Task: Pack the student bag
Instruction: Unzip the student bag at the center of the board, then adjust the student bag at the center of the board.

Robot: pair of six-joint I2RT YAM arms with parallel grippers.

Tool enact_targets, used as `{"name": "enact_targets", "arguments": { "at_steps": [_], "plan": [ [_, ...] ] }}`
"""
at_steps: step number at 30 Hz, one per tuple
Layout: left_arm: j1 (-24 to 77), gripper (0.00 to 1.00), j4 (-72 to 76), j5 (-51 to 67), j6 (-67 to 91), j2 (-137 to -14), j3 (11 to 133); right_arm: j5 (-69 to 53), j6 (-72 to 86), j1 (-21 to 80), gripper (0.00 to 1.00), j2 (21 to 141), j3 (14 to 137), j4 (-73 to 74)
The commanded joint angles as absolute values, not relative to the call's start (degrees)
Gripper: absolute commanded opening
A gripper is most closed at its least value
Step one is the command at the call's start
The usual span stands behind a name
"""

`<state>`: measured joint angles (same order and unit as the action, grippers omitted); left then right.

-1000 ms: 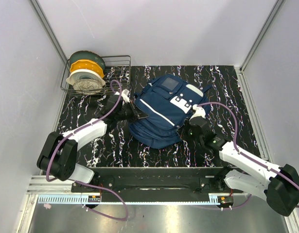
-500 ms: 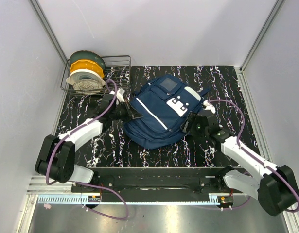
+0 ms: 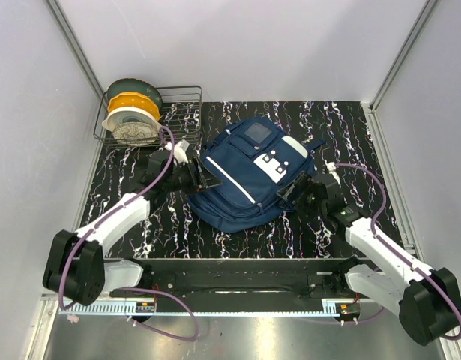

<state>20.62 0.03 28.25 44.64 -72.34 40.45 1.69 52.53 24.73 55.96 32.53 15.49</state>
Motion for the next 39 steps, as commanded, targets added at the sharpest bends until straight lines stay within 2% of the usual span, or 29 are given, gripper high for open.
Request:
{"name": "enact_targets", "arguments": {
  "at_steps": [1, 6, 8, 11, 15, 17, 21, 27, 28, 29, 30, 31, 32, 34, 35, 37, 39],
  "plan": [
    [20.9, 0.68, -5.8, 28.1, 38.0, -65.8, 45.0, -6.1, 62.4, 24.5, 0.93, 53.0, 27.2, 6.9],
    [20.9, 0.74, -17.6, 18.6, 29.2, -62.9, 49.7, -9.6, 64.8, 24.5, 0.93, 51.1, 24.4, 0.7],
    [20.9, 0.81, -19.9, 15.1, 27.9, -62.5, 50.7, -9.9, 64.2, 24.6, 0.93, 51.9, 25.7, 0.9],
    [20.8, 0.84, -21.9, 13.3, 26.7, -62.0, 51.1, -10.5, 62.8, 24.6, 0.93, 53.9, 27.7, 1.0],
    [20.8, 0.86, -22.6, 11.8, 26.6, -61.5, 50.8, -10.6, 64.2, 25.7, 0.93, 57.6, 28.7, -1.7],
    [20.8, 0.86, -22.7, 11.5, 26.7, -61.6, 50.5, -6.6, 65.4, 27.2, 1.0, 60.7, 31.0, 3.2],
    [20.8, 0.87, -24.2, 9.8, 26.7, -61.7, 50.6, -0.6, 66.7, 30.3, 1.0, 65.5, 34.8, 6.7],
    [20.8, 0.87, -25.9, 8.4, 25.7, -60.9, 51.4, -0.3, 67.2, 31.4, 0.98, 73.3, 35.7, 1.2],
    [20.7, 0.87, -26.2, 8.4, 25.5, -60.6, 51.6, 1.7, 66.5, 31.5, 0.9, 74.0, 35.5, 0.7],
    [20.7, 0.87, -26.5, 8.2, 25.4, -60.4, 51.9, 5.0, 66.0, 31.4, 0.73, 73.8, 34.6, 0.6],
    [20.7, 0.87, -27.0, 8.0, 25.3, -60.0, 51.9, 6.5, 65.3, 31.2, 0.62, 73.0, 34.0, -1.0],
    [20.8, 0.87, -27.5, 7.8, 25.1, -59.6, 51.9, 7.1, 64.4, 30.1, 0.55, 72.4, 33.3, -2.2],
    [20.8, 0.87, -27.8, 7.4, 24.9, -59.2, 51.9, 6.0, 63.5, 29.4, 0.44, 72.1, 32.0, -4.4],
    [20.8, 0.87, -28.1, 6.7, 24.8, -58.1, 51.1, 4.3, 61.0, 27.6, 0.34, 71.2, 31.5, -5.4],
    [20.8, 0.87, -28.2, 6.2, 24.9, -57.8, 50.6, 3.3, 60.0, 27.3, 0.24, 71.0, 31.7, -5.2],
    [20.7, 0.87, -27.9, 5.7, 25.1, -57.7, 49.7, 1.8, 57.2, 26.7, 0.11, 71.0, 32.2, -4.5],
    [20.7, 0.87, -27.5, 6.0, 25.4, -58.4, 49.5, 0.7, 54.9, 26.5, 0.01, 71.2, 32.2, -3.7]
  ]
}}
